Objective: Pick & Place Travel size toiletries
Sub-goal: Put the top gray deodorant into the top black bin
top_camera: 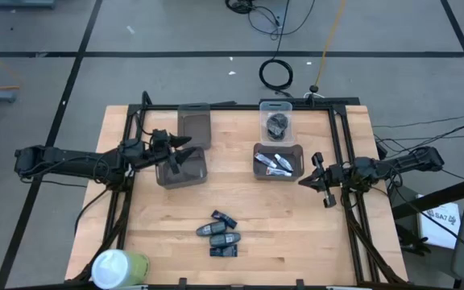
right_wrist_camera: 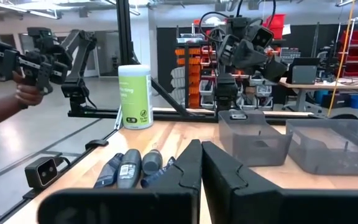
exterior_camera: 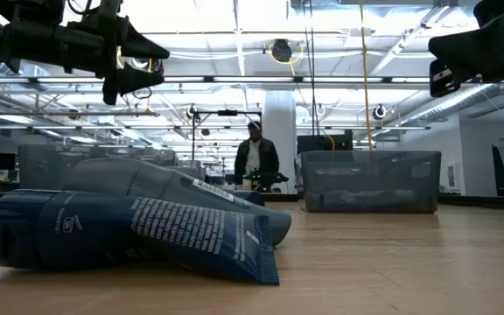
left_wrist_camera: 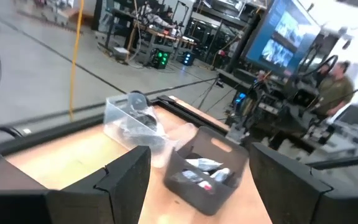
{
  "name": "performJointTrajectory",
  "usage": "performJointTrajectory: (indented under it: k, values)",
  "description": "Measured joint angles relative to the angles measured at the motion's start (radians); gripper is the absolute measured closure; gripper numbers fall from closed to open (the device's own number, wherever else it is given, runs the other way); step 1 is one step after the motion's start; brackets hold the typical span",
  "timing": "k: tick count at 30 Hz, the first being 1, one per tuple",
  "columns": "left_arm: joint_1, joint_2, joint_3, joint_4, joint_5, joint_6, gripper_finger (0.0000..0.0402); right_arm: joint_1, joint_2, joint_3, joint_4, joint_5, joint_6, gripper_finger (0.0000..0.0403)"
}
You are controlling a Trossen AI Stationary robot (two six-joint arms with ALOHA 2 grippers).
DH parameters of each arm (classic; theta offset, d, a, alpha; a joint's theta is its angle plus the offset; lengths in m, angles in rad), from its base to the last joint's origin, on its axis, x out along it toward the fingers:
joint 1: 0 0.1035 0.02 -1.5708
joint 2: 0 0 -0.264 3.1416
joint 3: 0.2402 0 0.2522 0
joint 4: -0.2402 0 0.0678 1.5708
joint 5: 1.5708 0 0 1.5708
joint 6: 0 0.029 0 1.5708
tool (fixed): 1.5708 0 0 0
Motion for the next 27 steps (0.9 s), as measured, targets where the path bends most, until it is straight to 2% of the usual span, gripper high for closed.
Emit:
performJointTrajectory:
  k: [9,12,14,17,19,21,24,27]
  values:
    - [0.0,0.031,0.0,-0.021,0.015,-0.085,0.0131,0.0,0.0,0.0,0.0,0.0,-0.004,0.0403]
    - [-0.001,0.064,0.001,-0.049,0.034,-0.19,0.0131,0.0,0.0,0.0,0.0,0.0,-0.004,0.0403]
    - [-0.006,0.097,0.001,-0.045,0.105,-0.288,0.0131,0.0,0.0,0.0,0.0,0.0,-0.004,0.0403]
    - [-0.052,0.164,0.003,0.11,0.244,-0.342,0.0131,0.0,0.0,0.0,0.0,0.0,-0.004,0.0403]
    - [-0.11,0.222,0.03,0.203,0.282,-0.307,0.0131,0.0,0.0,0.0,0.0,0.0,-0.004,0.0403]
    - [-0.179,0.28,0.09,0.23,0.285,-0.229,0.0131,0.0,0.0,-0.001,0.0,0.0,-0.004,0.0403]
    - [-0.284,0.367,0.229,0.116,0.285,-0.099,0.0131,0.0,0.0,-0.001,0.0,0.0,-0.004,0.0403]
    - [-0.368,0.47,0.421,-0.171,0.25,-0.026,0.0131,0.0,0.0,-0.001,0.0,0.0,-0.004,0.0403]
